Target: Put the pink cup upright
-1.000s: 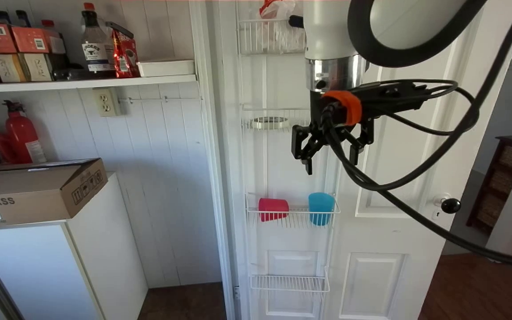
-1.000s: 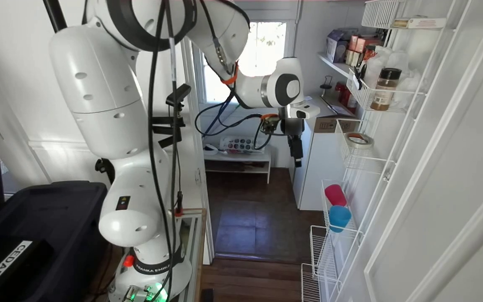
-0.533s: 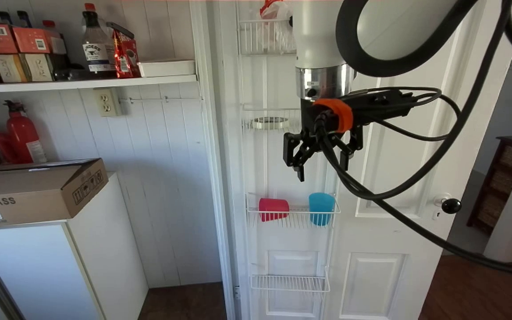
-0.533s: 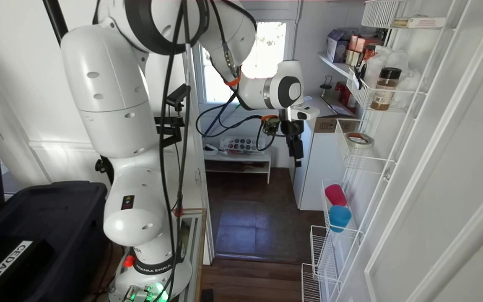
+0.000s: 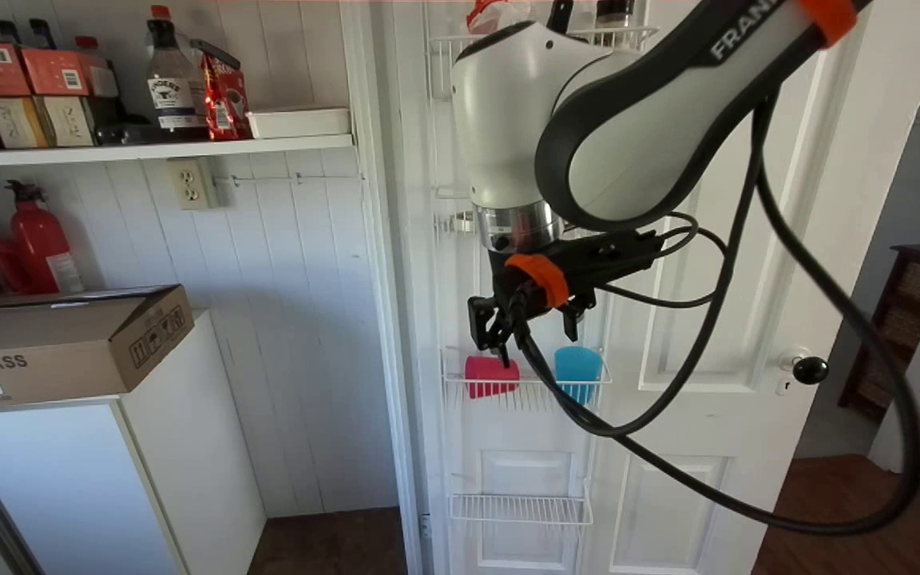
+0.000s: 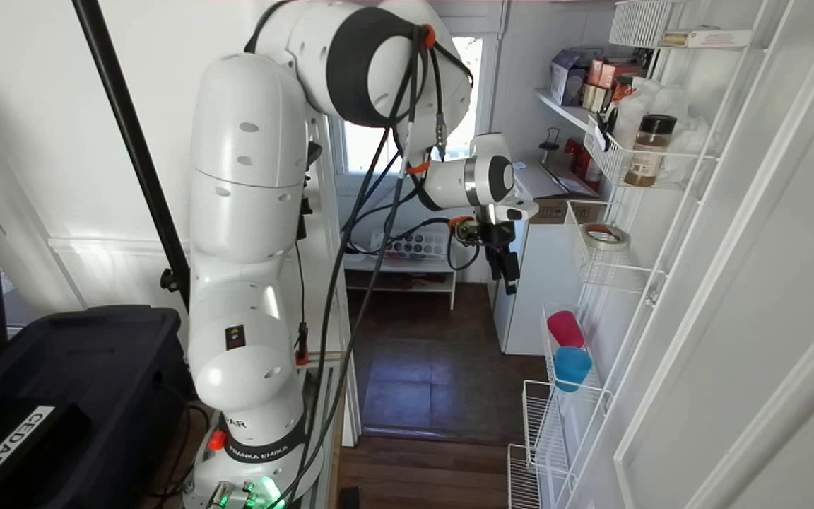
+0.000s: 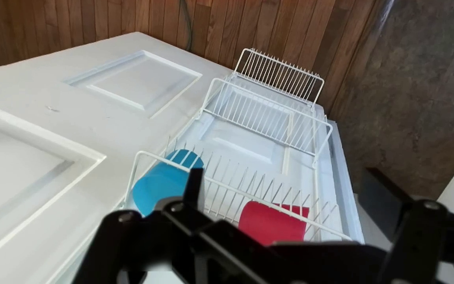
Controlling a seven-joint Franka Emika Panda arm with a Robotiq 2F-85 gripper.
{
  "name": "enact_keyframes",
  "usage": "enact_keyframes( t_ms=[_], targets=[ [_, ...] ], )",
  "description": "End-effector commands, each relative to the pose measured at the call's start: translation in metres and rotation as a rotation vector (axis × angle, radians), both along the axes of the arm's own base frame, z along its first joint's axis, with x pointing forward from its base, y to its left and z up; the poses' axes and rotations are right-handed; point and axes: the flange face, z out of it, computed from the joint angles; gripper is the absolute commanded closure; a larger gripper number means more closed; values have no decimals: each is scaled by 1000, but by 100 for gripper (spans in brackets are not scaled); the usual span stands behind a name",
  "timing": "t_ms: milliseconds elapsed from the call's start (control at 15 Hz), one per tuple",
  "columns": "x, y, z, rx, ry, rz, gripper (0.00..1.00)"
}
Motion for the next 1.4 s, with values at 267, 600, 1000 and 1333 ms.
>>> enact_keyframes(
  t_ms=[267,600,1000,1333],
  targets=[
    [38,53,-50,-78,-79,-69,0],
    [36,49,-58,-65,-42,-50,0],
    [44,45,-72,-98,-73,-69,0],
    [57,41,-83,-147,-207,-116,0]
  ],
)
